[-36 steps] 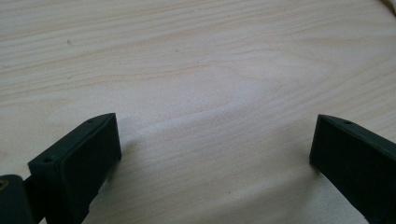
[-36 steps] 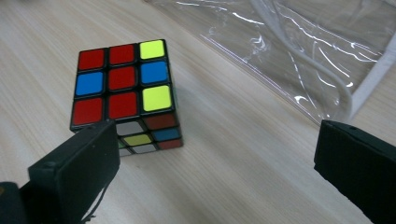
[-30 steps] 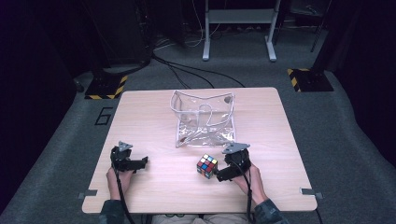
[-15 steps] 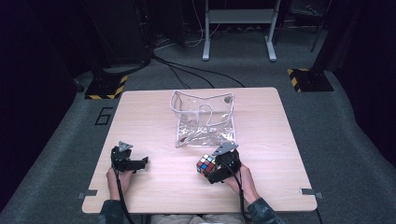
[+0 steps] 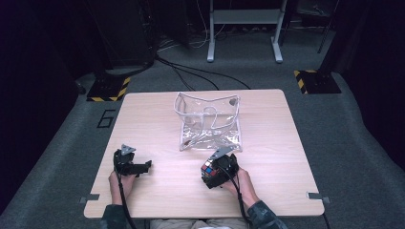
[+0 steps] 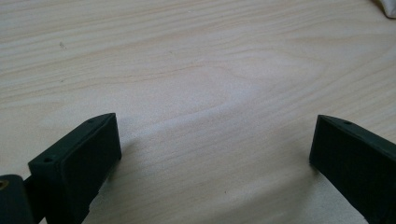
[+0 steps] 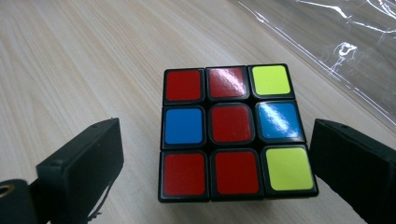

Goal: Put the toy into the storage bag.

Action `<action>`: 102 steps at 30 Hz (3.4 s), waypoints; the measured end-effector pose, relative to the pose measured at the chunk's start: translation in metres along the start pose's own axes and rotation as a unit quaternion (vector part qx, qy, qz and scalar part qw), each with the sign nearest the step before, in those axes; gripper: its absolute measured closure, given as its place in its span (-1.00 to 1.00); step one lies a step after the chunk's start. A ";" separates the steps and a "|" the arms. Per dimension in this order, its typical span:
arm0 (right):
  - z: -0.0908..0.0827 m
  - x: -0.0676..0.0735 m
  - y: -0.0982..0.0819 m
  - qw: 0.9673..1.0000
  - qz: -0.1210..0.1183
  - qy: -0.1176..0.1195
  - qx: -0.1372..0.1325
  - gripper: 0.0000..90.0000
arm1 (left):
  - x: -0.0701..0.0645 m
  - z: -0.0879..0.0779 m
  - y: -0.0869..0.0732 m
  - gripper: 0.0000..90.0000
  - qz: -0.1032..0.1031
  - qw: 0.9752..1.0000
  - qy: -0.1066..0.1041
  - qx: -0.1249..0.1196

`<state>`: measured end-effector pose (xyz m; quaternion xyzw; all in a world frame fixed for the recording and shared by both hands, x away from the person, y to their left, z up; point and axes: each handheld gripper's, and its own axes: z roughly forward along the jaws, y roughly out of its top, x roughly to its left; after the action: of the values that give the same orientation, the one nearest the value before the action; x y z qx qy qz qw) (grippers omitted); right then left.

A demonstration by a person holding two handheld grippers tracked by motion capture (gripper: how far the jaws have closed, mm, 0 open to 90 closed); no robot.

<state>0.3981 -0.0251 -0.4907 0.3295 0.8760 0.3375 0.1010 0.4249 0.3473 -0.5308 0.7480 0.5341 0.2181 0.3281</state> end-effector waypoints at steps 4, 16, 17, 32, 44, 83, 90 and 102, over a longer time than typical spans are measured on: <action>0.004 -0.001 0.000 1.000 -0.006 0.000 0.008 -0.92 | 0.001 0.000 0.000 -0.96 0.001 1.000 -0.002 -0.002; 0.011 -0.004 -0.004 1.000 -0.004 -0.011 0.018 -0.27 | 0.000 0.000 0.000 -0.96 0.005 1.000 0.000 0.002; 0.011 -0.003 -0.004 1.000 -0.004 -0.011 0.020 -0.27 | 0.000 0.000 0.000 -0.96 0.005 1.000 0.000 0.002; 0.000 -0.006 0.001 1.000 -0.009 -0.013 0.008 -0.26 | 0.000 0.001 0.001 -0.96 0.007 1.000 0.000 0.003; -0.016 -0.014 0.010 0.999 -0.022 -0.024 0.006 -0.26 | 0.000 0.001 0.001 -0.96 0.007 1.000 0.001 0.003; -0.058 -0.038 0.033 0.998 -0.012 -0.055 -0.031 -0.26 | 0.000 0.001 0.000 -0.95 0.007 1.000 0.001 0.002; -0.063 -0.041 0.035 0.998 -0.004 -0.059 -0.026 -0.26 | 0.000 0.001 0.000 -0.95 0.007 1.000 0.001 0.002; -0.073 -0.053 0.042 0.997 -0.011 -0.070 -0.039 -0.26 | 0.000 0.001 0.000 -0.95 0.007 1.000 0.000 0.002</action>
<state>0.4305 -0.0738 -0.4101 0.3385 0.8566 0.3464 0.1781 0.4255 0.3466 -0.5309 0.7525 0.5295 0.2193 0.3246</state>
